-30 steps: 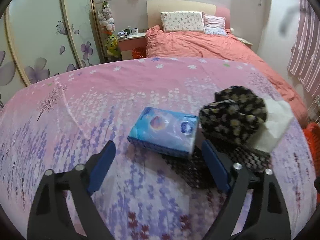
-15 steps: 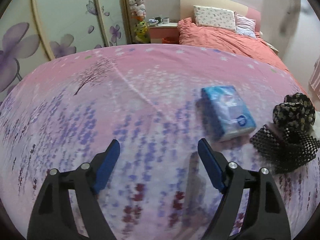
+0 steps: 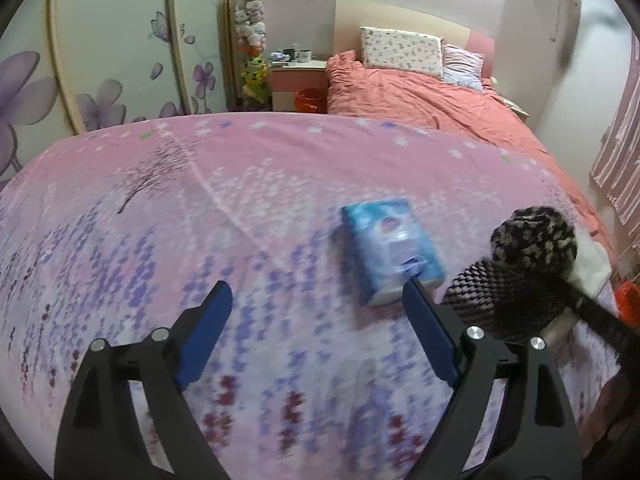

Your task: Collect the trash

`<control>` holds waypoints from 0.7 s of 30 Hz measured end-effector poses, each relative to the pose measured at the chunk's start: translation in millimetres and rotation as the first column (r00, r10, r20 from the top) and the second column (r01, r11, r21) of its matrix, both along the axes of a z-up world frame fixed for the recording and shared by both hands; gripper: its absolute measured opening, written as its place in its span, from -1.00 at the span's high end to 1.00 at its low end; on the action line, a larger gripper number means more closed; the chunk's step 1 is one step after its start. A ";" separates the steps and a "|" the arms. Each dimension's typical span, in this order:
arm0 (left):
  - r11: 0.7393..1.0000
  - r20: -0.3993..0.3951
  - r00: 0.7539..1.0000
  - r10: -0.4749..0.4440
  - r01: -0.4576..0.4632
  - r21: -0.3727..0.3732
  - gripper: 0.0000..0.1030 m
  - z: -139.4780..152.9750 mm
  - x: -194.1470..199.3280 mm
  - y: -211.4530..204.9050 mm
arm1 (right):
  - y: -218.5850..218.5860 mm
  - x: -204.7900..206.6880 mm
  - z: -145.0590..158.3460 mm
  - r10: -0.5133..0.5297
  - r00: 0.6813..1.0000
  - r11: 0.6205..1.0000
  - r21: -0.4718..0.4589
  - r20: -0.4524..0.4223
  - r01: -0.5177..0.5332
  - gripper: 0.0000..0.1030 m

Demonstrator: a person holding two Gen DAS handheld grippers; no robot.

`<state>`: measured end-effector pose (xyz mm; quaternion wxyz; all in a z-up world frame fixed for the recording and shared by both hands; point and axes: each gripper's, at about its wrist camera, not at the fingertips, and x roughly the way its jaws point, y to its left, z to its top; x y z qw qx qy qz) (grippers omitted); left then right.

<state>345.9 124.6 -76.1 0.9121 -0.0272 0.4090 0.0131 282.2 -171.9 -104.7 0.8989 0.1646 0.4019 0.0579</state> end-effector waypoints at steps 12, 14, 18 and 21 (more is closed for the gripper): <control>0.990 -0.076 0.997 0.021 -0.010 0.144 -0.70 -26.1 59.5 -48.8 | -42.4 -35.0 0.6 -0.048 0.999 0.999 -0.010 0.002 0.048 0.20; 0.992 -0.078 0.997 0.019 -0.009 0.124 -0.49 -27.7 61.1 -45.9 | -49.7 -38.7 1.7 -0.052 0.999 0.999 0.008 0.005 0.052 0.17; 0.997 -0.088 0.996 -0.020 0.027 0.079 -0.07 -27.1 51.8 -39.9 | -57.5 -43.5 2.9 -0.070 0.997 0.996 0.054 0.008 0.070 0.12; 0.994 -0.088 0.995 -0.048 0.056 0.090 -0.02 -27.1 38.7 -37.6 | -59.1 -46.3 3.7 -0.082 0.997 0.995 0.057 0.007 0.081 0.12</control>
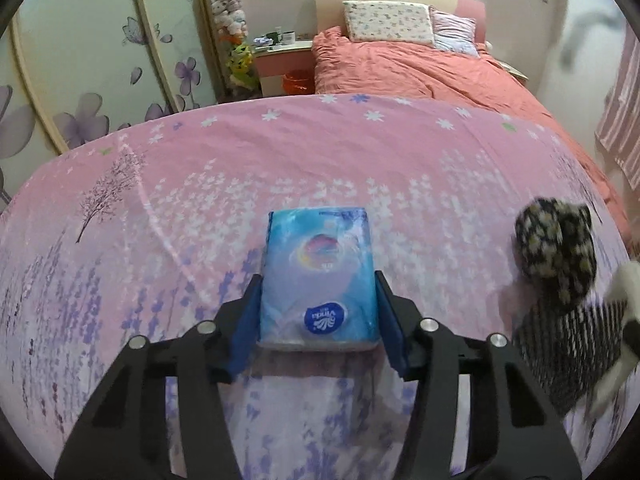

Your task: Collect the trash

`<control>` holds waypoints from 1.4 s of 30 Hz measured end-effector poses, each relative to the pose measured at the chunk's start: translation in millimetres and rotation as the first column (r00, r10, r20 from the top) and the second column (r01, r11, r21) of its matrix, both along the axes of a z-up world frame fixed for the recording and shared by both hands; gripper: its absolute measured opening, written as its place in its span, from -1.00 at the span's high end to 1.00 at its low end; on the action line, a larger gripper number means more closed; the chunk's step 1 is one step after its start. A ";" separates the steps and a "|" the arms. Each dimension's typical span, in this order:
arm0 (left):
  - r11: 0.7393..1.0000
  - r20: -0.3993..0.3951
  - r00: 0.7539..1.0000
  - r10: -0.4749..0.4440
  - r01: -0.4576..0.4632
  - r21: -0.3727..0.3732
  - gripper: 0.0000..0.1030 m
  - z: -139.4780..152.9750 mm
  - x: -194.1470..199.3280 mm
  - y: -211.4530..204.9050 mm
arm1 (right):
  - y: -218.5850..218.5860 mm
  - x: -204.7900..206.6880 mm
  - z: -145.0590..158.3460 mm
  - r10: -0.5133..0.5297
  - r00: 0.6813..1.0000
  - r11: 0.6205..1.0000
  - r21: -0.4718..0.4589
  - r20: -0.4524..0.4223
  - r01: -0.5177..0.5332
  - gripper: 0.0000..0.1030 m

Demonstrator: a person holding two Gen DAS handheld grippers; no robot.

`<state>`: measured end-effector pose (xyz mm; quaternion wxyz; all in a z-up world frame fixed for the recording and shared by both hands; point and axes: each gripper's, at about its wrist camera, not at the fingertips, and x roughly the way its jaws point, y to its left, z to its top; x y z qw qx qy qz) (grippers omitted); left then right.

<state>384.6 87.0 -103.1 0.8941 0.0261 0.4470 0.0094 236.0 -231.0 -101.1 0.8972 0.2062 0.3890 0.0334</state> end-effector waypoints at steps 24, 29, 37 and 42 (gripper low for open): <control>0.996 0.012 0.997 -0.082 0.083 -0.022 -0.28 -2.6 -95.3 1.4 | 3.0 -36.2 -7.4 -0.014 0.999 0.977 -0.212 -0.036 0.006 0.26; 0.997 0.007 0.998 -0.067 0.067 -0.039 -0.37 -3.1 -94.1 6.4 | 2.4 -37.4 -13.4 -0.019 0.999 0.974 -0.227 -0.037 0.010 0.09; 0.996 0.013 0.997 -0.070 0.071 -0.045 -0.37 -0.7 -95.3 12.7 | -2.2 -46.4 -3.8 -0.013 1.000 0.975 -0.222 -0.024 0.007 0.09; 0.997 0.019 0.998 -0.067 0.068 -0.036 -0.38 1.2 -94.6 14.3 | -8.9 -45.9 -1.8 -0.029 1.000 0.982 -0.189 -0.011 0.027 0.09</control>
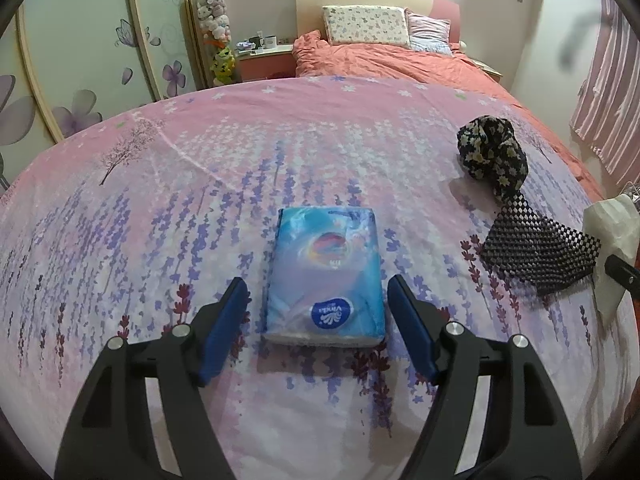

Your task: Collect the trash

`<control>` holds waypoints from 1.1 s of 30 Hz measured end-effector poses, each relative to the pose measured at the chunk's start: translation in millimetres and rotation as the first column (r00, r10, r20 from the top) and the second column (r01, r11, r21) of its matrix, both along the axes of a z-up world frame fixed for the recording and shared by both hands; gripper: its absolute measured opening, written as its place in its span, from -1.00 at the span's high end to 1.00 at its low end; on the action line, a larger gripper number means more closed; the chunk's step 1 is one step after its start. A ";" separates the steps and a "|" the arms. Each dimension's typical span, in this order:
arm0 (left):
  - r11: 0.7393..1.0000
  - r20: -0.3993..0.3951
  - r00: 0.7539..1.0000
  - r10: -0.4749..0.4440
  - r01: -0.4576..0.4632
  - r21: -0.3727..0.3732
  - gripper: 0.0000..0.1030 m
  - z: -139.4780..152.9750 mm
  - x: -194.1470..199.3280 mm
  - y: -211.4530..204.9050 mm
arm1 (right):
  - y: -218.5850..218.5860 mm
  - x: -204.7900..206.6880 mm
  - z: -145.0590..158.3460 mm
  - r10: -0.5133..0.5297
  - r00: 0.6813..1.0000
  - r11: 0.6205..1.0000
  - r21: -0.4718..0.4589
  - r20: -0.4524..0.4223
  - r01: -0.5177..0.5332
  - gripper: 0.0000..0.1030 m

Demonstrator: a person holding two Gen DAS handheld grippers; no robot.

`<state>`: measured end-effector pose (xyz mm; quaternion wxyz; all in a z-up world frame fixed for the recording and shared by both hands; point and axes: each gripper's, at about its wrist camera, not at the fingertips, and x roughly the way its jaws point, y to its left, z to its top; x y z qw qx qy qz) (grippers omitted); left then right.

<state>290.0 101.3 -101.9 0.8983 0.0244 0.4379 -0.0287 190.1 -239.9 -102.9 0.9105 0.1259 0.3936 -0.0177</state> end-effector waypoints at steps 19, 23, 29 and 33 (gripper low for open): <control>1.000 -0.018 1.000 0.015 -0.015 -0.014 -0.48 -5.8 5.3 3.4 | 12.7 5.8 -10.8 0.000 0.999 0.996 -0.088 -0.040 -0.004 0.20; 1.000 -0.030 0.999 0.027 -0.027 -0.010 -0.68 -8.1 8.2 7.1 | 12.2 5.7 -10.8 0.000 0.999 0.996 -0.084 -0.040 -0.004 0.20; 0.999 -0.037 0.999 0.039 -0.039 -0.015 -0.77 -9.2 10.8 12.1 | 12.3 5.9 -11.0 0.000 0.999 0.997 -0.078 -0.039 -0.003 0.19; 0.999 -0.038 0.999 0.038 -0.039 -0.015 -0.80 -9.5 10.6 12.6 | 11.6 6.2 -11.0 0.000 0.999 0.996 -0.087 -0.042 -0.004 0.18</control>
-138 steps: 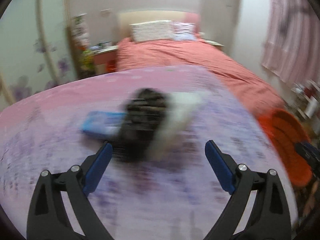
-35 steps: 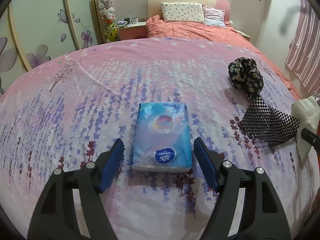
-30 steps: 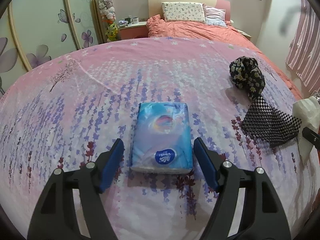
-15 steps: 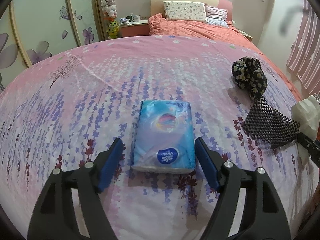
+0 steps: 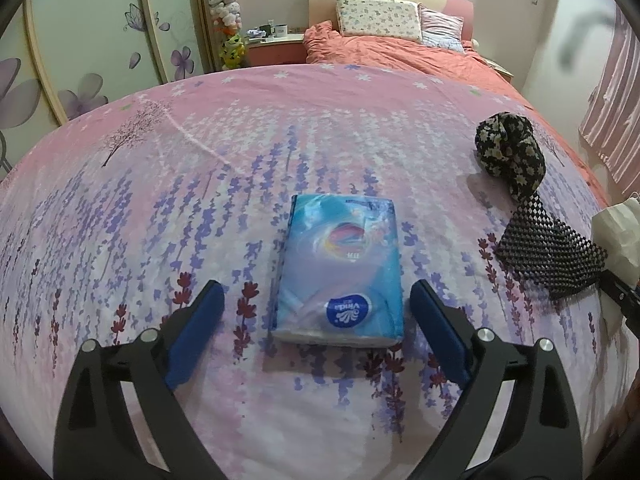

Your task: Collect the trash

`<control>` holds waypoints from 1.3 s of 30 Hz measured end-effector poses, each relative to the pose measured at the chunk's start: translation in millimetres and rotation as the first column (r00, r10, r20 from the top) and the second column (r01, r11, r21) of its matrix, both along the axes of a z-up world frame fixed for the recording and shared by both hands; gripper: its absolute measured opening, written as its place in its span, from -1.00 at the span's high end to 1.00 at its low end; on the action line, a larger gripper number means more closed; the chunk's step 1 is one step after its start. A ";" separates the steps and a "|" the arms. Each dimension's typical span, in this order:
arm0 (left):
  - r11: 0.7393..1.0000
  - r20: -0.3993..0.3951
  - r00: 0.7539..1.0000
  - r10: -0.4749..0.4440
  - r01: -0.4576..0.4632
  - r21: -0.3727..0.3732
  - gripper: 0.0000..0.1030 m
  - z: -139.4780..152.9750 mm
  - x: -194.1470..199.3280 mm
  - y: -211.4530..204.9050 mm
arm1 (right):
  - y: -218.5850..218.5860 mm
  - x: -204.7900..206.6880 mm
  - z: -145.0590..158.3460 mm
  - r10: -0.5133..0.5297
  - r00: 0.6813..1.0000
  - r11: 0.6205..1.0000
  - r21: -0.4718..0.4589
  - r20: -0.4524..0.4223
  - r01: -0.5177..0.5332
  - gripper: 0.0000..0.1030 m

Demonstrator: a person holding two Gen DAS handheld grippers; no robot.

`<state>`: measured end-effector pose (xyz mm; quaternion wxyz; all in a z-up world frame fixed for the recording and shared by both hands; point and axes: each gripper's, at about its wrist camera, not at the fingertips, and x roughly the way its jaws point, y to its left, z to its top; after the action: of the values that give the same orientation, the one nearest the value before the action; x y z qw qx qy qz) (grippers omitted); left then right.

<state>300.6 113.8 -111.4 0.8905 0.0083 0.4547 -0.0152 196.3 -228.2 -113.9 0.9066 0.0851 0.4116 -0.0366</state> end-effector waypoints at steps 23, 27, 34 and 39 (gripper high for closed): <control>0.998 0.034 0.998 -0.053 0.054 -0.025 0.01 10.4 -3.9 -7.4 | -22.1 -32.6 13.9 -0.024 0.996 0.996 0.085 0.084 0.017 0.56; 0.998 0.078 0.995 -0.066 0.068 -0.017 0.02 24.6 -14.7 -17.6 | -29.8 -41.0 32.8 -0.023 0.991 0.998 0.063 0.130 0.014 0.56; 0.989 0.164 0.976 -0.143 0.148 -0.023 0.02 71.0 -38.4 -58.6 | -49.7 -61.8 66.9 -0.049 0.977 0.998 0.047 0.206 0.040 0.56; 0.971 0.222 0.951 -0.217 0.233 -0.047 0.02 103.8 -59.1 -101.8 | -67.8 -76.2 83.9 -0.072 0.967 0.997 0.036 0.243 0.065 0.56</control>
<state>241.5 12.0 -7.6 0.9266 0.0294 0.3510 -0.1321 120.1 -296.1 -30.0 0.9473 0.1155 0.2944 -0.0516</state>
